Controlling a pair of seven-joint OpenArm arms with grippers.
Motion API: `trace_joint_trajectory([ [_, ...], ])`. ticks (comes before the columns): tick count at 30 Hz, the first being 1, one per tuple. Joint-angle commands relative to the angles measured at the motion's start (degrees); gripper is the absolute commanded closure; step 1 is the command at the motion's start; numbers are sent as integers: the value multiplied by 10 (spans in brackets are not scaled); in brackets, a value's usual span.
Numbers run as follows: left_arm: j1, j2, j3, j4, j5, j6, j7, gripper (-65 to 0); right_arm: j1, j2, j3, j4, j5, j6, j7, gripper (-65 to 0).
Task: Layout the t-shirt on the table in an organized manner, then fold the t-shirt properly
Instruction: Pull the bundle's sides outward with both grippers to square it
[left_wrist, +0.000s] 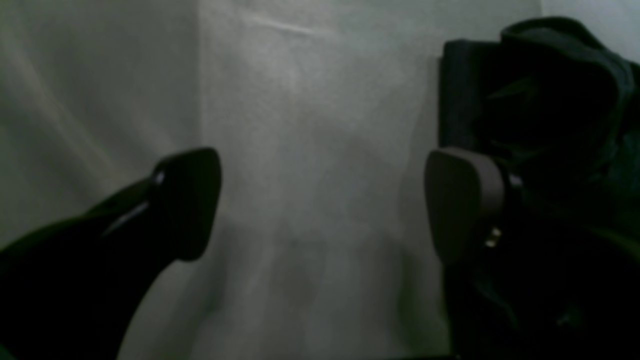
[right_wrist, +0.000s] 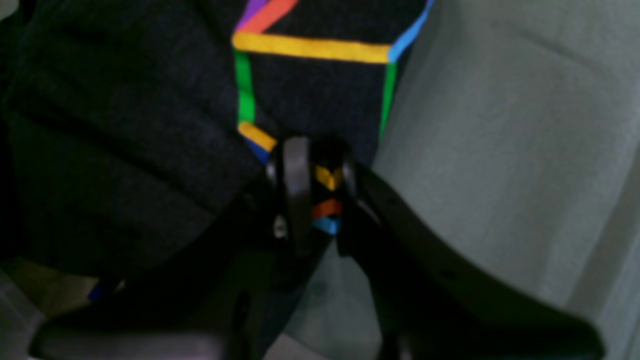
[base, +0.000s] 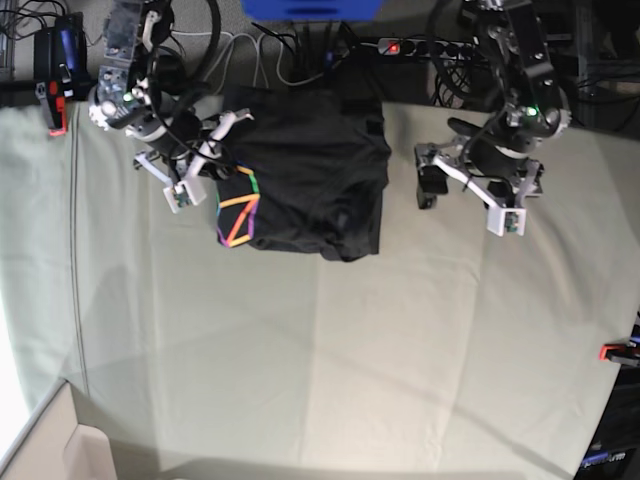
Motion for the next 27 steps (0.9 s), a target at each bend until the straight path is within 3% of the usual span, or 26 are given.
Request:
trace_joint_trajectory([
  [1, 0, 1, 3, 10, -6, -2, -9, -625, 0, 1, 1, 17, -6, 2, -3, -66],
  [12, 49, -4, 127, 54, -6, -3, -15, -626, -41, -7, 1, 184, -5, 2, -8, -67],
  [20, 5, 14, 131, -35, -11, -2, -16, -626, -51, -6, 1, 183, -5, 2, -8, -67],
  [27, -22, 16, 132, -84, -76, -2, -15, -626, -52, -4, 1, 183, -5, 2, -8, -67],
])
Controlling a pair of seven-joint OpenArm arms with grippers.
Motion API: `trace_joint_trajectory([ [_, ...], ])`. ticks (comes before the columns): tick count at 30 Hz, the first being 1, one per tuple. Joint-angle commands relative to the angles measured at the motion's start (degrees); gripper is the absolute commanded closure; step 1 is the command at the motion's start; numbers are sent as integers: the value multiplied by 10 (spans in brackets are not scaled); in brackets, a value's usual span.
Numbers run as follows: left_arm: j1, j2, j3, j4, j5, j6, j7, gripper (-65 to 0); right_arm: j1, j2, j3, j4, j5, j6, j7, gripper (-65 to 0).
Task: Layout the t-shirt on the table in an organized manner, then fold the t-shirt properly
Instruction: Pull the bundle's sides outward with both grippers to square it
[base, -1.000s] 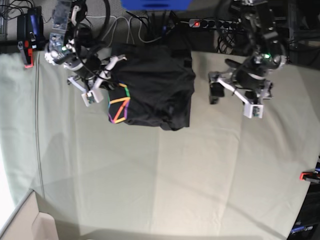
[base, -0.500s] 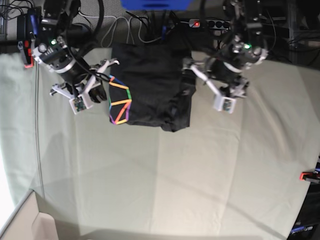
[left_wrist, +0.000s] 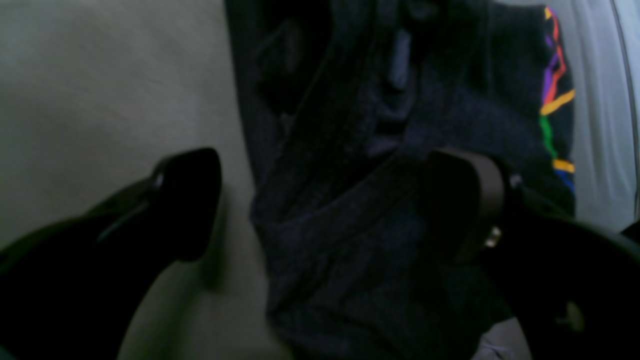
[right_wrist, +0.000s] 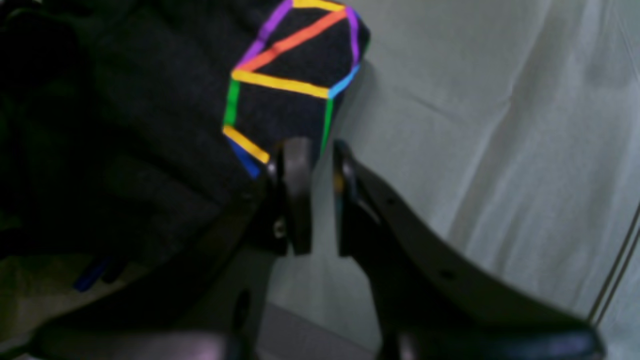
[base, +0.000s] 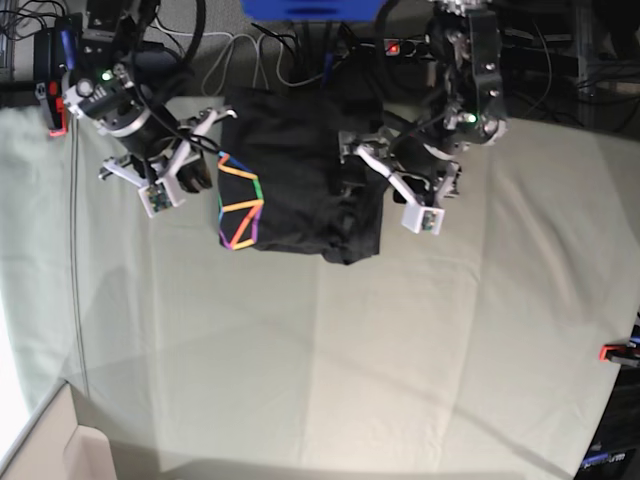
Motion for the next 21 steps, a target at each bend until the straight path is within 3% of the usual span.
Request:
trace_joint_trajectory([
  [1, -8, 1, 0, -3, -14, -4, -10, -626, 2, 1, 0, 10, 10, 2, 13, -67],
  [9, -11, -1, 3, -59, -18, -4, -11, -625, 5, 1, 0, 10, 10, 2, 13, -67],
  [13, -11, -16, 47, -69, -18, -4, -11, -599, 8, 1, 0, 10, 10, 2, 13, -67],
  [15, -11, -19, 68, -69, -18, -4, -11, -533, 8, 2, 0, 10, 10, 2, 13, -67],
  [21, -12, -16, 75, -66, -18, -4, -11, -252, 8, 2, 0, 10, 10, 2, 13, -67],
])
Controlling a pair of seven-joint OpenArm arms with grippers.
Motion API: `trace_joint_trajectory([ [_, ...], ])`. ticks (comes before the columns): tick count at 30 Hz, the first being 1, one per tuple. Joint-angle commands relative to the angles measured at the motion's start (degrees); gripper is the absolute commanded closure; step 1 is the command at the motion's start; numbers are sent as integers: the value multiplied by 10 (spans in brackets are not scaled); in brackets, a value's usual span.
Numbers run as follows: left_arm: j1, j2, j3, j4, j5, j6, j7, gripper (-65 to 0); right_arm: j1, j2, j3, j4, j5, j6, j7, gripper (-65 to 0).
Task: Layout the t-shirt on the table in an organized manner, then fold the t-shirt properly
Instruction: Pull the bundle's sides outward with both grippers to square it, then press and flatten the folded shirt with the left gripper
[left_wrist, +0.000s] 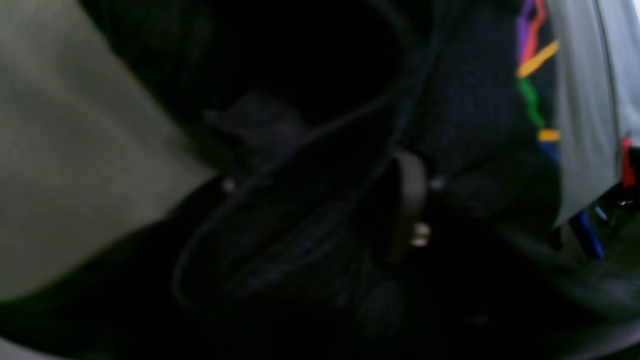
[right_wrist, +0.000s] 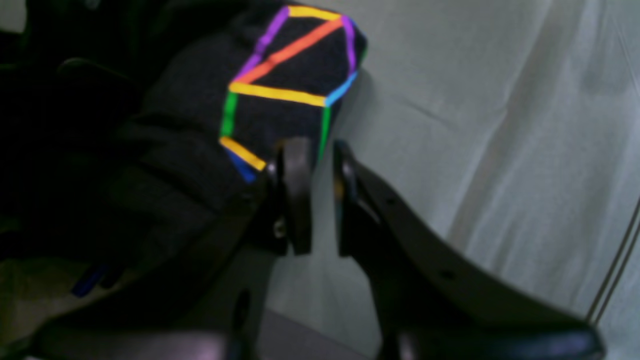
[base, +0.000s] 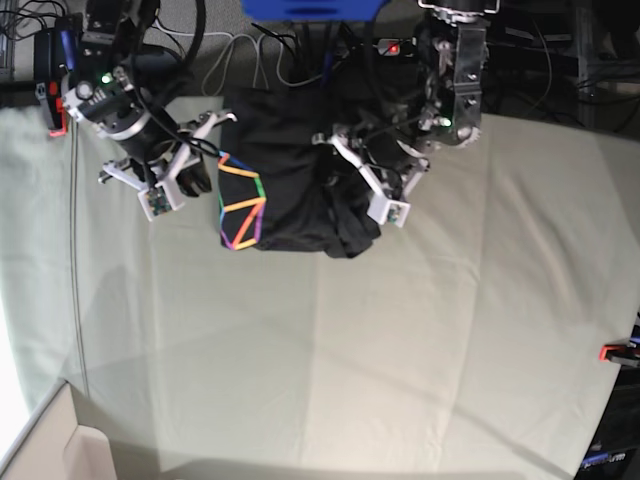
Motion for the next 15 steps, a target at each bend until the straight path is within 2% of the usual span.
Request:
trace_joint_trajectory([
  [1, 0, 3, 3, 8, -1, -2, 7, -220, 2, 2, 0, 10, 9, 2, 13, -67],
  [5, -1, 2, 2, 9, -1, -2, 7, -122, 2, 6, 1, 10, 9, 2, 13, -67],
  [8, -20, 1, 3, 5, 0, 3, 12, 0, 2, 13, 1, 10, 9, 2, 13, -65],
  [13, -51, -2, 4, 4, 5, 0, 7, 0, 8, 14, 41, 10, 9, 2, 13, -65],
  [15, -77, -15, 5, 3, 6, -1, 7, -2, 15, 14, 59, 10, 9, 2, 13, -65],
])
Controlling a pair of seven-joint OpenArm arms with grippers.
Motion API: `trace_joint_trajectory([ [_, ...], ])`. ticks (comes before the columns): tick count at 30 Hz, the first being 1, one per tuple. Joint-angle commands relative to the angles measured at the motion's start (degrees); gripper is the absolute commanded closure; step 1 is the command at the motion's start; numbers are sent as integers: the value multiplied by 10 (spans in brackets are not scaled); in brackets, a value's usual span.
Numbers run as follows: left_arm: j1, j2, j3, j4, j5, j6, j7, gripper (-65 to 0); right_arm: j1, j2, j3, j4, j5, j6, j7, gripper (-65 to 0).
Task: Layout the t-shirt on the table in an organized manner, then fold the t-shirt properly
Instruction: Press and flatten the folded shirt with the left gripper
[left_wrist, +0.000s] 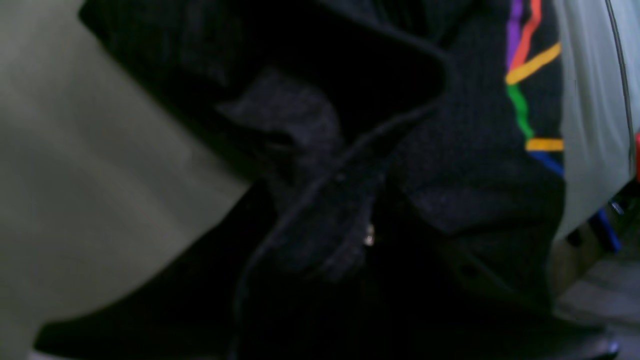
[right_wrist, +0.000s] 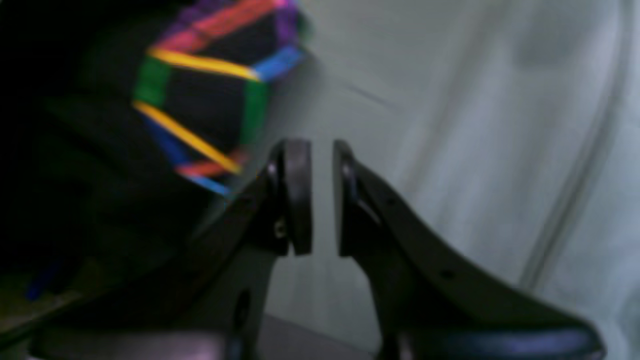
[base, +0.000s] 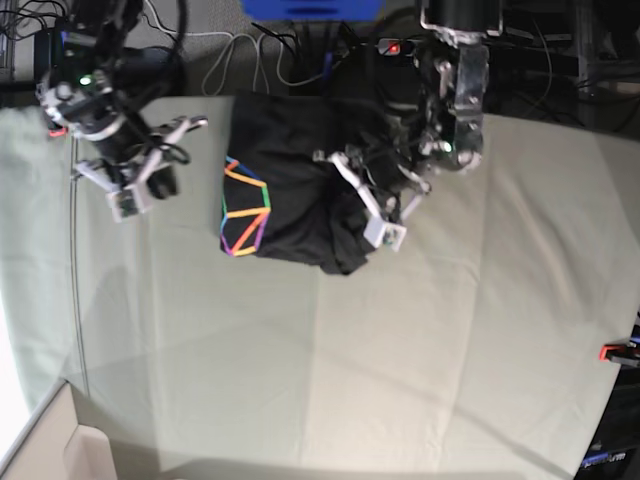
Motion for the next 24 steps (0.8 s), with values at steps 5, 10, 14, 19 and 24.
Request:
trace_joint_trajectory([
  [5, -97, -48, 76, -47, -7, -1, -19, -2, 5, 1, 39, 10, 11, 2, 15, -65],
  [10, -217, -95, 257, -162, -7, -1, -19, -2, 6, 2, 66, 10, 11, 2, 17, -65],
  [14, -293, -99, 377, -220, -7, -1, -58, -2, 6, 10, 76, 10, 11, 2, 16, -65],
  [19, -338, -97, 486, -246, -4, -1, -200, -2, 5, 17, 82, 10, 11, 2, 16, -65],
  [24, -370, -63, 583, -280, 77, -1, -267, -4, 5, 17, 87, 9, 11, 2, 16, -65],
])
